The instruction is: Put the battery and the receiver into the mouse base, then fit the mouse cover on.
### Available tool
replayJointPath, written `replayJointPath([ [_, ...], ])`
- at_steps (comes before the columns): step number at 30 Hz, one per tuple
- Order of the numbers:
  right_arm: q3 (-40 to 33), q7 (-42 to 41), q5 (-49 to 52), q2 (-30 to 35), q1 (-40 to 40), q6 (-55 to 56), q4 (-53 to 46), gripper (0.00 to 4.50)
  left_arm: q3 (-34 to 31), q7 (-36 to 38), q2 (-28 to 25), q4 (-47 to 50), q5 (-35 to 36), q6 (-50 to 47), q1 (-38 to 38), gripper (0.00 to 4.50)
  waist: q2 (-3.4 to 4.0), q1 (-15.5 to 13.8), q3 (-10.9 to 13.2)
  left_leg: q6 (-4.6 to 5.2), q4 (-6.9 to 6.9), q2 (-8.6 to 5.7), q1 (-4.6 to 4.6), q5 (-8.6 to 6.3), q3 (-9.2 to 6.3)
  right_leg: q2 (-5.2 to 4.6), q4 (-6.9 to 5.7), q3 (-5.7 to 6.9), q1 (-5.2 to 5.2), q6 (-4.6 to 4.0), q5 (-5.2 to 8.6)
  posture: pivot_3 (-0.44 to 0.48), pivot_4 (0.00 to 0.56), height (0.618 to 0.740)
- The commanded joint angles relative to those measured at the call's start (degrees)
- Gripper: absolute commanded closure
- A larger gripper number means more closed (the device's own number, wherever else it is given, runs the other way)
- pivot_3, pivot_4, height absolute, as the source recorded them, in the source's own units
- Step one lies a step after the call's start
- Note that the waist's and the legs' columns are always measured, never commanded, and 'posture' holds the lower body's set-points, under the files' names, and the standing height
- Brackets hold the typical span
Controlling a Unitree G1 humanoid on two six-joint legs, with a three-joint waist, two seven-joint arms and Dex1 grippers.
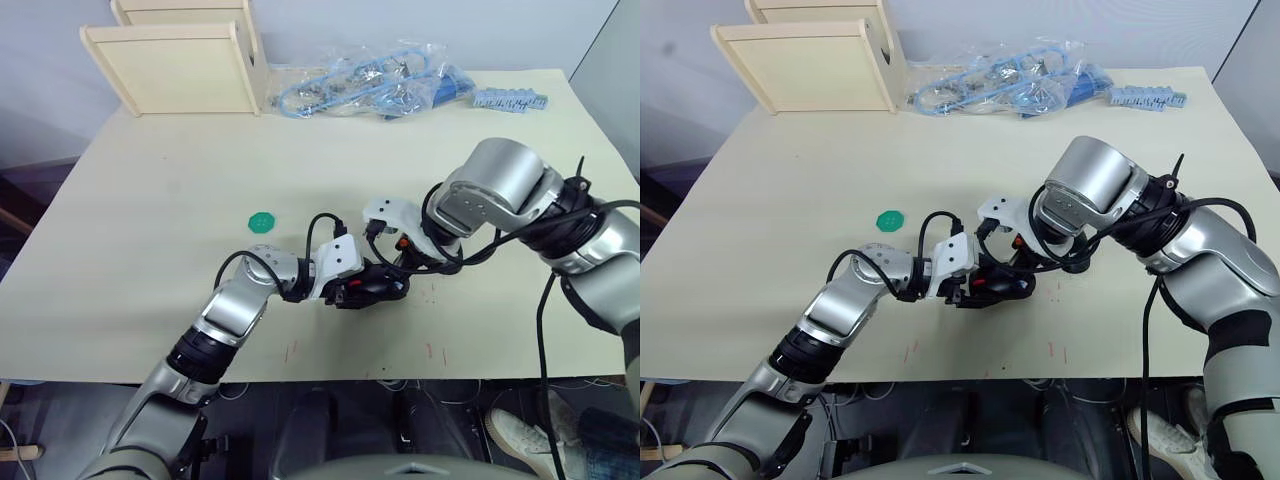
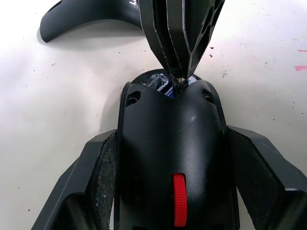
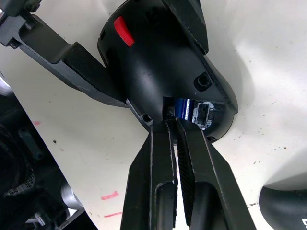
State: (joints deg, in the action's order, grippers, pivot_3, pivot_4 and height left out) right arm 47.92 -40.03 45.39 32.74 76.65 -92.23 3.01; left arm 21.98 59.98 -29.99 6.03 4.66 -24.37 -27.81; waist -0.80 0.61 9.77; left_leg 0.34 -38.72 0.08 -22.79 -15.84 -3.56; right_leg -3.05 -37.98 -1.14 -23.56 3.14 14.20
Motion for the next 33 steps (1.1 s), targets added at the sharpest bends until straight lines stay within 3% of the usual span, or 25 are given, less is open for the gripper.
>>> replayJointPath([
  [1, -0.3, -1.0, 0.6, -0.3, 2.3, -0.3, 0.9, 4.5, 1.2, -1.4, 0.5, -0.4, -1.3, -0.2, 1.0, 1.63, 0.0, 0.0, 0.0, 0.0, 0.0, 0.0, 0.0, 0.0, 0.0, 0.0, 0.0, 0.01, 0.0, 0.0, 0.0, 0.0, 0.15, 0.74],
  [33, 3.1, -7.3, -12.3, -2.5, 3.2, 1.0, 3.6, 4.5, 1.2, -1.7, 0.8, -0.2, -1.4, -0.6, 0.9, 1.63, 0.01, 0.0, 0.0, 0.0, 0.0, 0.0, 0.0, 0.0, -0.01, 0.0, 0.0, 0.01, 0.0, 0.0, 0.0, 0.0, 0.15, 0.74],
])
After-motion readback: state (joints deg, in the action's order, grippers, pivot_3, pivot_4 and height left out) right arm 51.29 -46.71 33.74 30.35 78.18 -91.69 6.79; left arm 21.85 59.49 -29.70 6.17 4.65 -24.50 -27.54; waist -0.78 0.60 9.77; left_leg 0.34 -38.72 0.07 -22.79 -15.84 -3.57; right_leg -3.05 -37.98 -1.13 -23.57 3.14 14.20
